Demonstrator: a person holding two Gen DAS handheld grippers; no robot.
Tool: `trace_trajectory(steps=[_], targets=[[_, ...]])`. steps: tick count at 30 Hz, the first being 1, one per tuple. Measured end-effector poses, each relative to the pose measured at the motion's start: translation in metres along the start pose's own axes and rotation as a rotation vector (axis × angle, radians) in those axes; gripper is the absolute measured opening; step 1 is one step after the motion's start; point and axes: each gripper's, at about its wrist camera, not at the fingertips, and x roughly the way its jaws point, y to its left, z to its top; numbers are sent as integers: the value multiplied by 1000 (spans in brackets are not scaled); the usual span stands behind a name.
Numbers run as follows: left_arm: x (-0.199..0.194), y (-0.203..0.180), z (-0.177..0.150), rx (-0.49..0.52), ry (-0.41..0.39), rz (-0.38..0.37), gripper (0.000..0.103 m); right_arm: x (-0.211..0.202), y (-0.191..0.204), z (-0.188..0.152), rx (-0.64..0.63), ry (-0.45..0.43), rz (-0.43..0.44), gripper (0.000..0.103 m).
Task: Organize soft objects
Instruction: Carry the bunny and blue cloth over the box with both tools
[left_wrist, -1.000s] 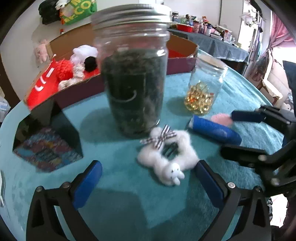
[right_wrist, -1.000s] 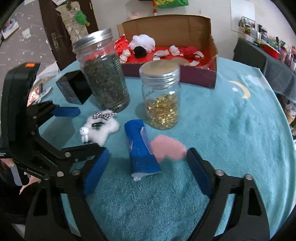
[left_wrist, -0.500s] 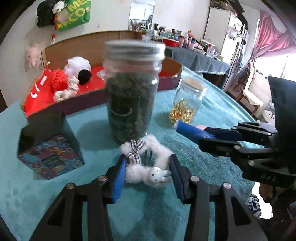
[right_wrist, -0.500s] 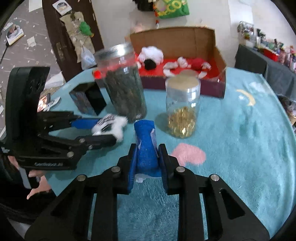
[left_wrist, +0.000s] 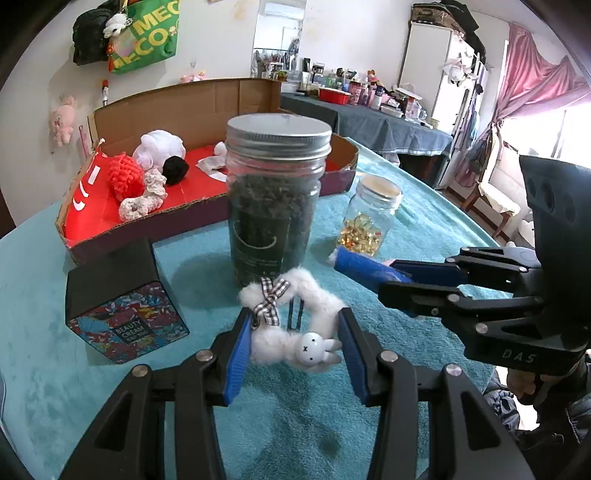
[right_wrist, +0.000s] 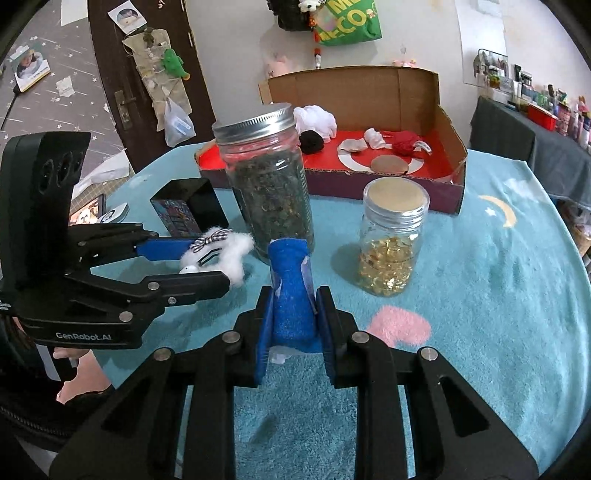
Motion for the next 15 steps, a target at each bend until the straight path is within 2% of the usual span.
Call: trace_trajectory(steps=[15], targets=[[-4,11,-12,-37,10,9,48,-2,-5,-4,4,11,-20,22]])
